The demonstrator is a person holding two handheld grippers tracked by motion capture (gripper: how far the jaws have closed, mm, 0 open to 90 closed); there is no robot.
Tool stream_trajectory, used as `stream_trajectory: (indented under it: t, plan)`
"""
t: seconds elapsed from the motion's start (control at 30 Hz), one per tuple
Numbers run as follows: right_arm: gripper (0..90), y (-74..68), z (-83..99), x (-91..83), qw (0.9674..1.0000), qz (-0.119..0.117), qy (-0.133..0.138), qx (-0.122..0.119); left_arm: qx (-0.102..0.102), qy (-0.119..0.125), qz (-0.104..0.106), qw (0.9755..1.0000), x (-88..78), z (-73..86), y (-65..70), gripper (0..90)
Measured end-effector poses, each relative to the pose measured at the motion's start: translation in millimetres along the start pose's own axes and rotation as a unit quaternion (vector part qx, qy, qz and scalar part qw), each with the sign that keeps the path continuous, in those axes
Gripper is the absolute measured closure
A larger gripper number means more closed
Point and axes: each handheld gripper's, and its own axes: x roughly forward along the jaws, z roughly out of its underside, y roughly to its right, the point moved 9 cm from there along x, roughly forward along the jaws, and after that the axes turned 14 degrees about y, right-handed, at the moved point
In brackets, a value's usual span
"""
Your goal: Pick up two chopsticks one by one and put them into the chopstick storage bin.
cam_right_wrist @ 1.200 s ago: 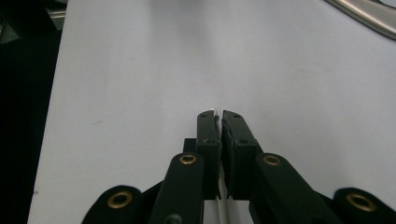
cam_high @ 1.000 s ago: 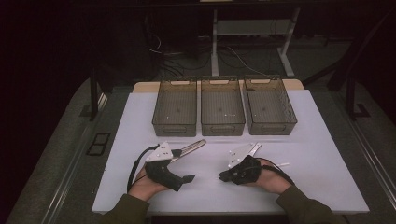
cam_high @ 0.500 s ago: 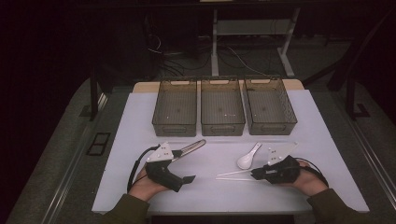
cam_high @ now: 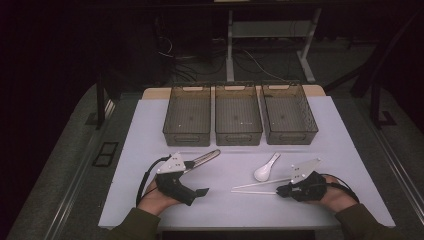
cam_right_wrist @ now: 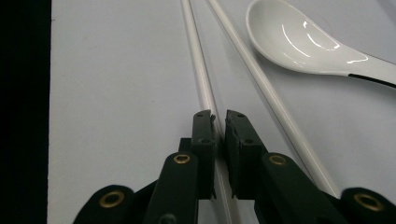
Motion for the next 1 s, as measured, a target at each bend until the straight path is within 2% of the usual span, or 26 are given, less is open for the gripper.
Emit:
stream_trajectory:
  t: [0.1, 0.2, 0.23, 0.4, 0.47, 0.6, 0.67, 0.7, 0.77, 0.83, 0.87, 0.9, 0.93, 1.0]
  plan:
    - [83.0, 2.3, 0.7, -0.3, 0.9998, -0.003, 0.001, -0.021, 0.001, -0.003, 0.000, 1.0000, -0.2, 0.4, -0.1, 0.0]
    - [84.3, -1.6, -0.3, -0.4, 0.9998, -0.013, 0.001, -0.017, 0.003, 0.000, 0.000, 1.0000, -0.8, -0.5, -0.2, 0.0]
    - [84.4, 0.0, 0.2, -0.7, 0.9995, -0.011, -0.002, -0.028, 0.005, -0.002, 0.000, 1.0000, -1.4, -0.4, -0.6, 0.0]
    - [84.6, -3.5, -0.6, -2.0, 0.9997, -0.016, -0.004, -0.016, 0.003, 0.002, -0.005, 1.0000, -2.5, -1.0, -0.3, 0.0]
    - [84.6, -5.3, -2.3, -3.3, 0.9998, -0.019, 0.003, -0.008, 0.006, 0.000, -0.006, 1.0000, -4.2, -1.2, -0.7, 0.0]
    - [84.6, -3.8, -7.3, -8.7, 0.9995, -0.023, 0.020, -0.012, 0.007, -0.003, -0.010, 0.9999, -8.9, -0.7, -1.8, 0.0]
    - [84.6, -5.3, -11.4, -10.9, 0.9992, -0.024, 0.033, 0.003, 0.007, -0.007, -0.012, 0.9999, -12.6, 1.2, -2.6, 0.0]
    - [84.5, -3.2, -12.7, -12.3, 0.9991, -0.021, 0.037, 0.000, 0.005, -0.006, -0.014, 0.9999, -14.3, 1.7, -3.0, 0.0]
    - [84.6, -4.3, -17.4, -13.5, 0.9984, -0.019, 0.049, 0.018, 0.004, -0.004, -0.017, 0.9998, -18.4, 2.7, -3.3, 0.0]
    - [84.5, -1.0, -20.4, -14.8, 0.9982, -0.012, 0.056, 0.021, -0.001, -0.003, -0.021, 0.9998, -22.2, 4.1, -3.6, 0.0]
    - [84.6, -2.5, -22.8, -14.9, 0.9973, -0.012, 0.061, 0.038, -0.001, -0.003, -0.021, 0.9998, -23.4, 4.9, -3.8, 0.0]
    - [84.5, 0.0, -23.8, -15.0, 0.9972, -0.005, 0.062, 0.040, -0.004, -0.003, -0.023, 0.9997, -24.2, 5.8, -3.9, 0.0]
    - [84.5, -0.8, -26.3, -14.5, 0.9962, -0.005, 0.068, 0.055, -0.004, -0.003, -0.024, 0.9997, -24.5, 6.4, -4.3, 0.0]
    - [84.6, 1.2, -29.8, -15.0, 0.9950, 0.003, 0.074, 0.068, -0.003, -0.003, -0.027, 0.9996, -24.6, 7.0, -4.1, 0.0]
